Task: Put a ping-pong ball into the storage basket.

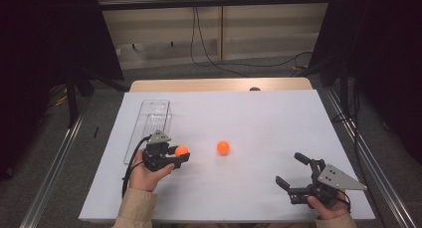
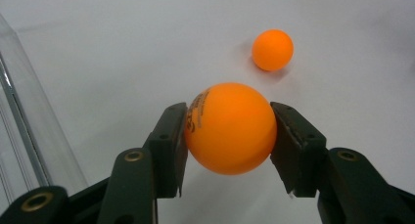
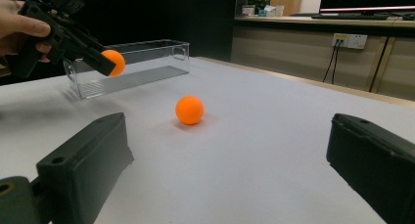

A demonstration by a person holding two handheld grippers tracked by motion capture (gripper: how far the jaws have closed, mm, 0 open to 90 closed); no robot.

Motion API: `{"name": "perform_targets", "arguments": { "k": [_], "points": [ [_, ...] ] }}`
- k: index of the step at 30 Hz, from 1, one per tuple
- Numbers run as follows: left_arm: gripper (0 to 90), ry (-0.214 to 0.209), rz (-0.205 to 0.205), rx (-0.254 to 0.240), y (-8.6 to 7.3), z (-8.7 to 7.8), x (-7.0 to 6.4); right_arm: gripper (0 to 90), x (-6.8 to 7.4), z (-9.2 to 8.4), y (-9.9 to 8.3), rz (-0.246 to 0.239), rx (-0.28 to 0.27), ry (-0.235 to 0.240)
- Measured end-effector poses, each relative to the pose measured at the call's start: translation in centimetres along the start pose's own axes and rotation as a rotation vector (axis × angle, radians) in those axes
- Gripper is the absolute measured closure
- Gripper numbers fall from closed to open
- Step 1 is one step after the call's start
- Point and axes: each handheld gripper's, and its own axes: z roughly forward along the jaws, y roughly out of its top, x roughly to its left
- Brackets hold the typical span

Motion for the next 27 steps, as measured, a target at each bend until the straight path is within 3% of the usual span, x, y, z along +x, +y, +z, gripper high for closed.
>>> {"name": "perform_targets", "arguments": {
  "k": [27],
  "points": [
    [50.9,0.016,-0.007,-0.009,0.08,-0.90,0.74,1.5,-0.01,0.01,0.00,-0.001,-0.001,0.001]
  ]
}}
